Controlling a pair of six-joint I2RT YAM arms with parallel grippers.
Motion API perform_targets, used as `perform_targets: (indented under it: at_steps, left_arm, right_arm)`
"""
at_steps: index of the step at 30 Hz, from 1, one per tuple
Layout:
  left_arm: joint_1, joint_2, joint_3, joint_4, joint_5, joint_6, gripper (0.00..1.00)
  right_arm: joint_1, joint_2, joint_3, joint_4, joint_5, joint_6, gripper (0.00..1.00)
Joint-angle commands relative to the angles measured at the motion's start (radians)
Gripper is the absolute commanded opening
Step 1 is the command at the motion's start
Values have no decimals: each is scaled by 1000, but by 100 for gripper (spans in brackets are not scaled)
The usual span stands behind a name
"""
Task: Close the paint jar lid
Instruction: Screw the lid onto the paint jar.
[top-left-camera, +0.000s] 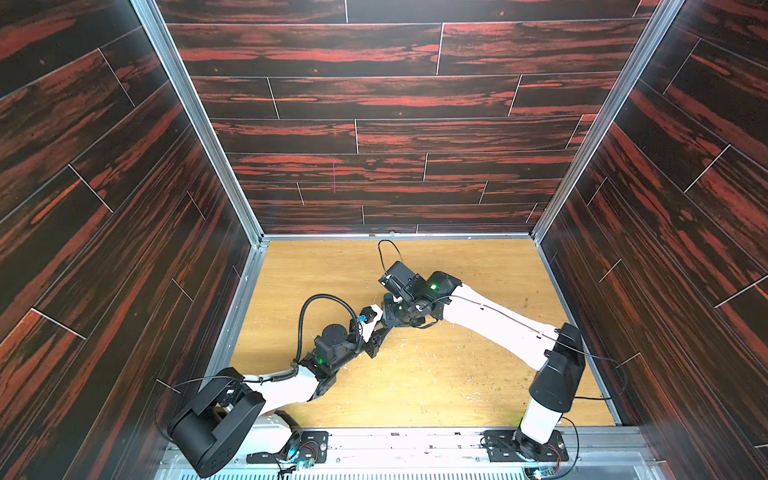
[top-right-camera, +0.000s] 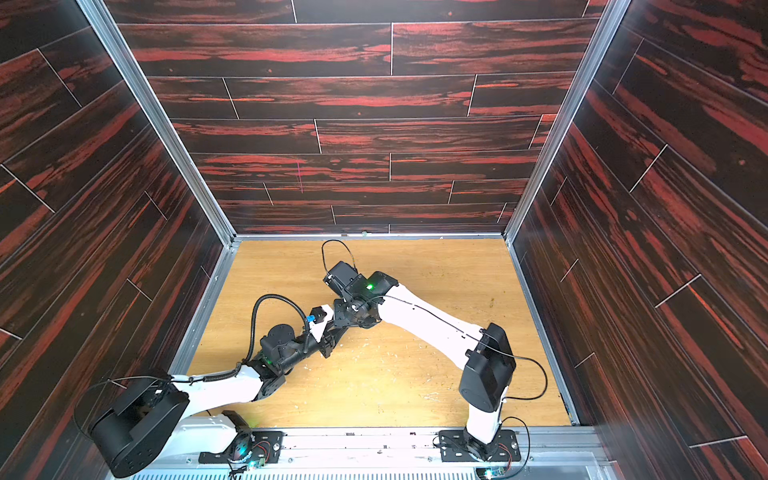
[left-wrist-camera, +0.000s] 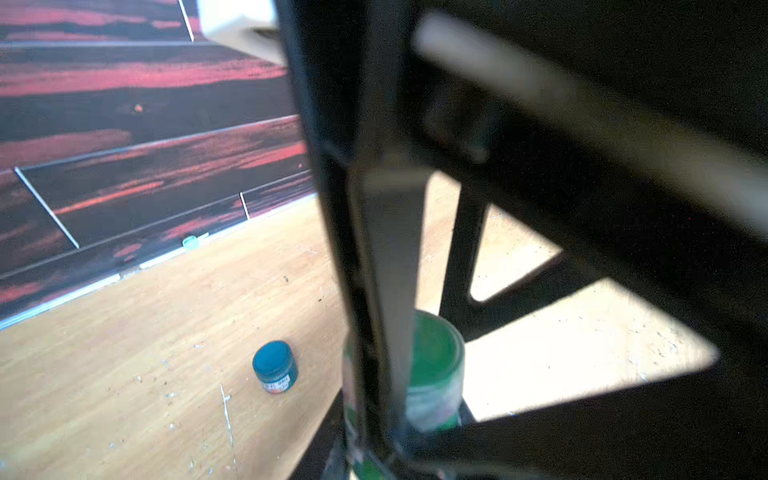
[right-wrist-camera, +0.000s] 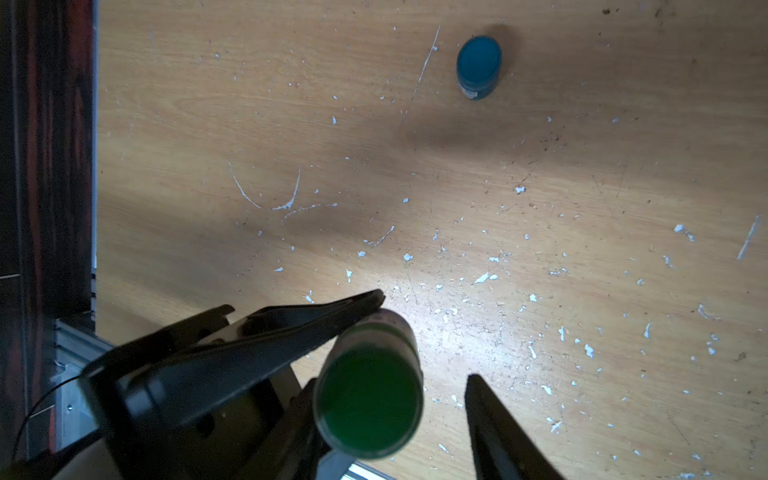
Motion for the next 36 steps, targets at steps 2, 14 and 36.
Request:
perform_targets:
  at_steps: [2,14,36]
  left_arm:
    - [-15,-22,31,-5,25,47,25]
    - [9,-25,22,-24,101,12,25]
    - [83,-200,14,-255,468,23,24]
  right_arm:
    - [20,-79,-11,-7,-3,-57,62]
    - [-49,-255,-100,82,18,-191,71]
    - [-198,-452,-502,420,-576,-999,69]
